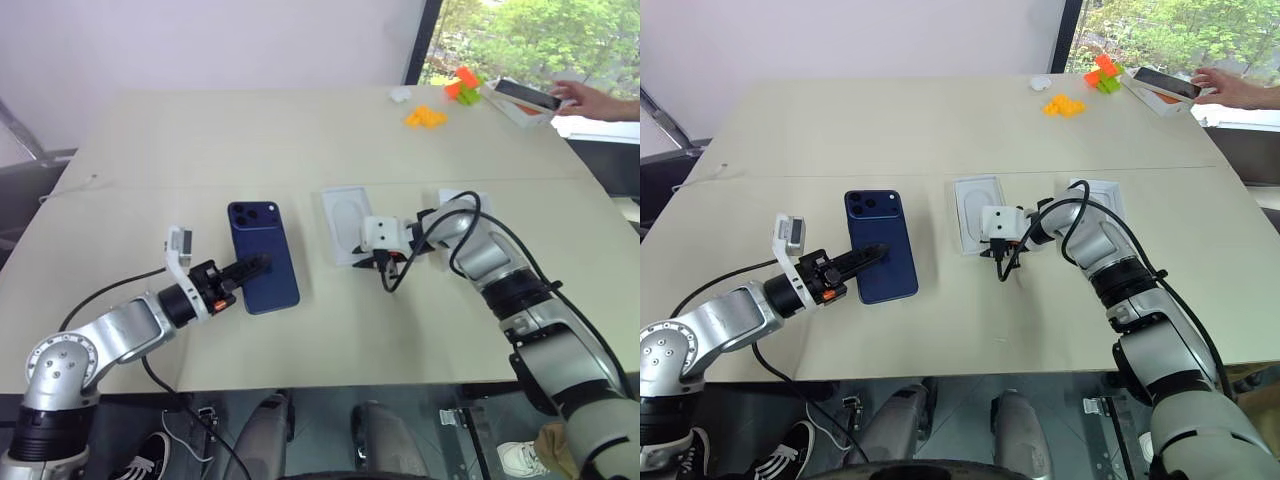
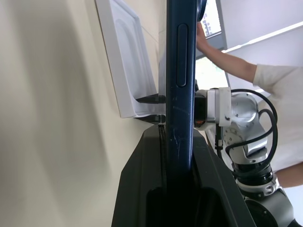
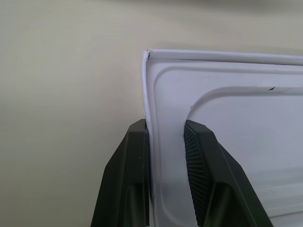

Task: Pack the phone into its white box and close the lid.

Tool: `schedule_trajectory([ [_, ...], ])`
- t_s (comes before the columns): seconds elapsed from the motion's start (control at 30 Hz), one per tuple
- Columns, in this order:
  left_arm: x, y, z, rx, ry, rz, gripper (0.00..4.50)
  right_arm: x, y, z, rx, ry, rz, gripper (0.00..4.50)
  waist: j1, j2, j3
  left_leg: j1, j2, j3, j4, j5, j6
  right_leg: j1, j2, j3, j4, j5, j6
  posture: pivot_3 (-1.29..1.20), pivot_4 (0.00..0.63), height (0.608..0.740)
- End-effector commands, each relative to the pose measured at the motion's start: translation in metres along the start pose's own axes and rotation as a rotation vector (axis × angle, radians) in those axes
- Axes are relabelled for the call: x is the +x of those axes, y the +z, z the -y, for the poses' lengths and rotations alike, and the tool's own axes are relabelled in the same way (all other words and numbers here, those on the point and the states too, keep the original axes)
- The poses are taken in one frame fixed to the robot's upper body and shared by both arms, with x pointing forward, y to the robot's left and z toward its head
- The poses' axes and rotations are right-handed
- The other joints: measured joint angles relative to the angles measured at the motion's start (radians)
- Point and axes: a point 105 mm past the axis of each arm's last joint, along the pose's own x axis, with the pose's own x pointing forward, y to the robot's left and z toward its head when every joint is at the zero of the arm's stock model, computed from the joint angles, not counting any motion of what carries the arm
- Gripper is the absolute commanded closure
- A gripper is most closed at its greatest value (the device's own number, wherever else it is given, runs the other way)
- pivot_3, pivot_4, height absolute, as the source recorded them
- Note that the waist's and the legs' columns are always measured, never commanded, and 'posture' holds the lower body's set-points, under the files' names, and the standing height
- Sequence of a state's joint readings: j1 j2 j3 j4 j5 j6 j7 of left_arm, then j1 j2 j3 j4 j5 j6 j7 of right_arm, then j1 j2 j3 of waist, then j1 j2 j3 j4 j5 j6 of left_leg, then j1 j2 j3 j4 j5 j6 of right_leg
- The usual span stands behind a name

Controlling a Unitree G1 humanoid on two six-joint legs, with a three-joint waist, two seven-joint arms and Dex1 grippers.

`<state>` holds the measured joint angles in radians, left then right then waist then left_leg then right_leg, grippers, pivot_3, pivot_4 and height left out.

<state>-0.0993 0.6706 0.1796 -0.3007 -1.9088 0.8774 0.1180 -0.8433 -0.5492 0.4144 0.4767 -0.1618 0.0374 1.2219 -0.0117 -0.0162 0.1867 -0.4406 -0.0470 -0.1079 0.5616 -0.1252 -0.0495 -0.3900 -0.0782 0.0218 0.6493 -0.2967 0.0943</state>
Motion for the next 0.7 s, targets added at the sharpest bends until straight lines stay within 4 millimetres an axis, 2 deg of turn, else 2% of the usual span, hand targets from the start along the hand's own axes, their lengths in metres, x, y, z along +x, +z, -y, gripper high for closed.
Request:
schedule_trajectory([
  [0.03, -0.001, 0.007, 0.016, 0.038, -0.052, 0.019, 4.5, 0.0, -0.004, -0.003, 0.04, -0.007, -0.01, 3.95, 0.0, 0.0, 0.0, 0.0, 0.0, 0.0, 0.0, 0.0, 0.0, 0.0, 0.0, 0.0, 0.0, 0.0, 0.0, 0.0, 0.15, 0.74],
  [0.17, -0.005, 0.014, 0.017, 0.041, -0.048, 0.042, 4.5, -0.001, 0.009, -0.017, 0.044, 0.033, 0.026, 3.95, 0.001, 0.0, 0.0, -0.001, 0.0, 0.0, -0.001, 0.0, 0.0, -0.001, 0.0, 0.0, 0.0, 0.0, 0.0, 0.0, 0.15, 0.74],
  [0.33, -0.013, 0.029, 0.019, 0.069, -0.036, 0.07, 4.5, 0.003, 0.038, -0.041, 0.046, 0.032, 0.099, 3.95, 0.0, 0.0, 0.0, -0.002, 0.0, -0.001, -0.002, 0.0, 0.0, -0.004, 0.0, 0.0, 0.0, 0.0, 0.001, 0.0, 0.15, 0.74],
  [0.53, -0.01, 0.034, 0.022, 0.077, -0.045, 0.076, 4.5, 0.008, 0.064, -0.069, 0.102, 0.018, 0.153, 3.95, 0.001, 0.0, 0.0, -0.002, 0.001, -0.001, -0.002, 0.0, 0.0, -0.004, 0.0, 0.0, 0.0, 0.0, 0.0, 0.0, 0.15, 0.74],
  [0.63, -0.009, 0.034, 0.021, 0.076, -0.041, 0.071, 4.5, 0.012, 0.075, -0.073, 0.141, 0.001, 0.17, 3.95, 0.001, 0.0, 0.0, -0.002, 0.001, -0.001, -0.002, 0.0, 0.0, -0.004, 0.0, 0.0, 0.0, 0.0, 0.0, 0.0, 0.15, 0.74],
  [0.7, -0.009, 0.034, 0.021, 0.077, -0.038, 0.071, 4.5, 0.015, 0.077, -0.069, 0.155, -0.043, 0.159, 3.95, 0.001, 0.0, 0.0, -0.002, 0.001, -0.001, -0.002, 0.0, 0.0, -0.004, 0.0, 0.0, 0.0, 0.0, 0.0, 0.0, 0.15, 0.74],
])
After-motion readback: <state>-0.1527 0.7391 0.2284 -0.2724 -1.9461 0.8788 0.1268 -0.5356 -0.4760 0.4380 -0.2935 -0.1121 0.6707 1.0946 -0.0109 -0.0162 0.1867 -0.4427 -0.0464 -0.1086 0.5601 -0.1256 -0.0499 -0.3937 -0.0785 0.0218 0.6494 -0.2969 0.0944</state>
